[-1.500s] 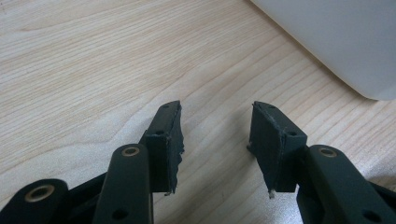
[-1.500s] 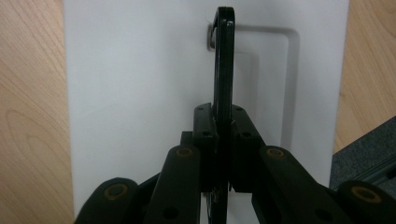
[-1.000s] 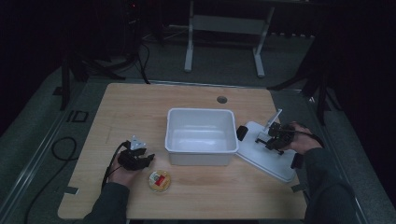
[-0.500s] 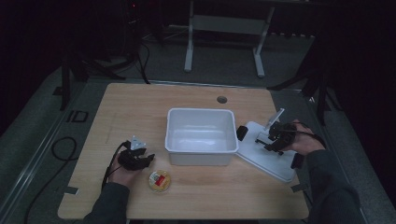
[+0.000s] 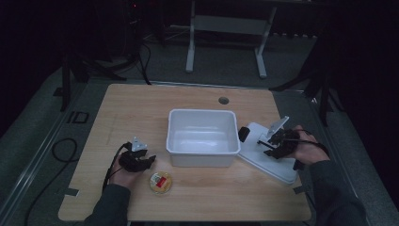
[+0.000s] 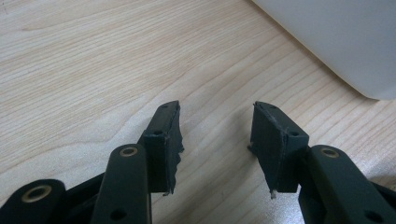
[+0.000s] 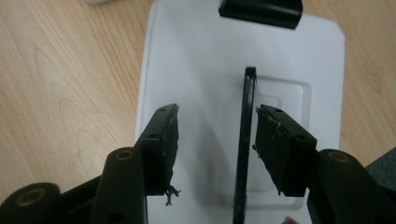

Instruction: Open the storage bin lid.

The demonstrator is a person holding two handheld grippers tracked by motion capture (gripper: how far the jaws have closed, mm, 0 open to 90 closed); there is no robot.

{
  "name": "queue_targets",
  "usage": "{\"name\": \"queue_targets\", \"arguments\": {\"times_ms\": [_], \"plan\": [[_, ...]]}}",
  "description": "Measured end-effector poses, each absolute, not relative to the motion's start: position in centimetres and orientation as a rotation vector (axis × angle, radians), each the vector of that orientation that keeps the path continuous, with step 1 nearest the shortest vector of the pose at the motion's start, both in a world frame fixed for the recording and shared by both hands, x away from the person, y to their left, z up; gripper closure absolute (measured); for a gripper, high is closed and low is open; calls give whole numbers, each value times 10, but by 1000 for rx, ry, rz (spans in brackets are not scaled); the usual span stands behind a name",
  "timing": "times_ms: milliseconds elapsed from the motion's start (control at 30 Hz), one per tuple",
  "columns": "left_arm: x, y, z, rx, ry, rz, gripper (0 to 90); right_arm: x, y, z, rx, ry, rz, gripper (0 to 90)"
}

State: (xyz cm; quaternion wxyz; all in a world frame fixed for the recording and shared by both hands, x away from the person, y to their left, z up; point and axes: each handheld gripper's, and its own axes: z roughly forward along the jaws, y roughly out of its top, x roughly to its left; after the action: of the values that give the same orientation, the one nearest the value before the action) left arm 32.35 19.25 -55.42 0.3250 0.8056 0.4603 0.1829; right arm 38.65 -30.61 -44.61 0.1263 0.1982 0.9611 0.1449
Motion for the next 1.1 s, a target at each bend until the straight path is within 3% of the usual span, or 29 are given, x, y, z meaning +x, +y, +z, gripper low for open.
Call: {"name": "queue_targets", "arguments": {"times_ms": [1100], "plan": [[323,192,-554,2117,1204,478,518,334,-267,-501,632,2730,693,465]]}}
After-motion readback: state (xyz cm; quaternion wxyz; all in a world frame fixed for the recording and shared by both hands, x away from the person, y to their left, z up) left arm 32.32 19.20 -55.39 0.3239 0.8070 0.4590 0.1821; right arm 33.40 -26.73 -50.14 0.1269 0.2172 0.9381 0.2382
